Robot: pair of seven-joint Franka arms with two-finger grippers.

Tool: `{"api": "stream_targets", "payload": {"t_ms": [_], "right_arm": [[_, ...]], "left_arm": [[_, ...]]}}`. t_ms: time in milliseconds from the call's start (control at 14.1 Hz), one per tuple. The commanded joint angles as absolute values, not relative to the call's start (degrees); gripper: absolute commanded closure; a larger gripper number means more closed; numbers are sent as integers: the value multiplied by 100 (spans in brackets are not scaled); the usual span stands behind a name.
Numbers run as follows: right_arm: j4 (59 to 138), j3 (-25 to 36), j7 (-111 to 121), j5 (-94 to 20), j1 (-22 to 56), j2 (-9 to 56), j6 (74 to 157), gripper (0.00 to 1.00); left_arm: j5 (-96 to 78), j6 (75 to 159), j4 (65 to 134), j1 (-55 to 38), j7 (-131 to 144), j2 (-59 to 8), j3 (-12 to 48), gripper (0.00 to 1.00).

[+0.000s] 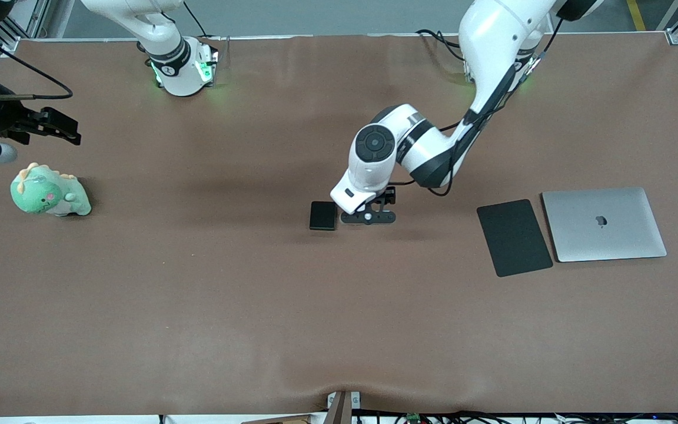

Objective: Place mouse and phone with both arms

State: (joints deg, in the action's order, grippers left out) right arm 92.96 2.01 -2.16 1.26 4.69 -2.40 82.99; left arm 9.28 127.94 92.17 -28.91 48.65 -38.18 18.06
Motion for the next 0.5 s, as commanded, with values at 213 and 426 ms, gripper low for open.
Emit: {"api": "stream_targets", "payload": {"t_ms": [213,426], "right_arm": [[9273,220,-850,1,1211,104,8657,0],[9264,220,-1712,-754,1502,351,8912,0]], "left_arm": [[1204,12990,9114,-3120,5133,-4245,1767,17],[1204,12990,9123,-3155,5176,-4350,1758,19]]}}
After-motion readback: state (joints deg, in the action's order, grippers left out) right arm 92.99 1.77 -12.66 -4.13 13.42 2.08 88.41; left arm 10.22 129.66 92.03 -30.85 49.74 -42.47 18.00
